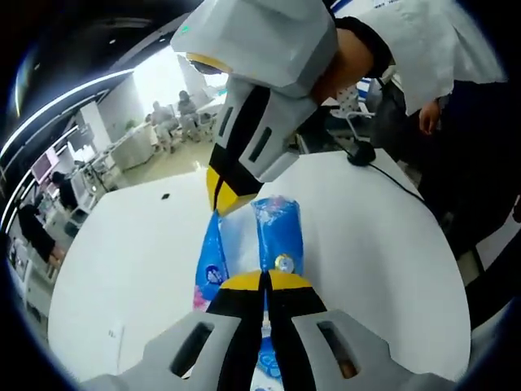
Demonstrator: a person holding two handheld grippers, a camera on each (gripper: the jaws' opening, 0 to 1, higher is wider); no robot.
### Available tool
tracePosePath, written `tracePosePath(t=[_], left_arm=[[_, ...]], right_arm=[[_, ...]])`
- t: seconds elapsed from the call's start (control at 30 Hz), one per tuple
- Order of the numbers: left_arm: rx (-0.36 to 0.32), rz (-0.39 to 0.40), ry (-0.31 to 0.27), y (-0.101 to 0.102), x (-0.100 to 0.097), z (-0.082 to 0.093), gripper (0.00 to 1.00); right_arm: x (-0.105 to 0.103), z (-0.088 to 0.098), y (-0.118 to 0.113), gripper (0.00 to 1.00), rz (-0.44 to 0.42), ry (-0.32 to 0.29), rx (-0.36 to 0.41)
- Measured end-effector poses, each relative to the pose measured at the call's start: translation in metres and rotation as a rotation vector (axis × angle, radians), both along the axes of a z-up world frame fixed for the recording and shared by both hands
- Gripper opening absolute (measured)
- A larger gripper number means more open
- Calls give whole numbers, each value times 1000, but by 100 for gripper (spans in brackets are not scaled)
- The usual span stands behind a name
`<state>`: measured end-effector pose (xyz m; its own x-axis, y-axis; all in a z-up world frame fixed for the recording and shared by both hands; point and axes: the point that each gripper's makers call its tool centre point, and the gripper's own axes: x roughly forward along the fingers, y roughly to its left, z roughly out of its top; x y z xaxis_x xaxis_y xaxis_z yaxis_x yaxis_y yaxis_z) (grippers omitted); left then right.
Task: Operate the shoe box by opening the lid, removing the specified soft item, and placing it in the target area until the item is outside and the box remains undamaged.
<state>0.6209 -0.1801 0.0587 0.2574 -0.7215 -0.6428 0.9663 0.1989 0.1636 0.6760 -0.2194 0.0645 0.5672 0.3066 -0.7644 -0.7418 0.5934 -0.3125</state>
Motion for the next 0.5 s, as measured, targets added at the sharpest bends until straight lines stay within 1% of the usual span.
tracePosePath(t=[0.2,0.5], left_arm=[[11,2,16,-1,1,-10,0],[35,9,29,-1,0,-24,0]], right_arm=[[-2,-11,0,0,-3,11,-2],[-2,-21,2,0,-7,30,4]])
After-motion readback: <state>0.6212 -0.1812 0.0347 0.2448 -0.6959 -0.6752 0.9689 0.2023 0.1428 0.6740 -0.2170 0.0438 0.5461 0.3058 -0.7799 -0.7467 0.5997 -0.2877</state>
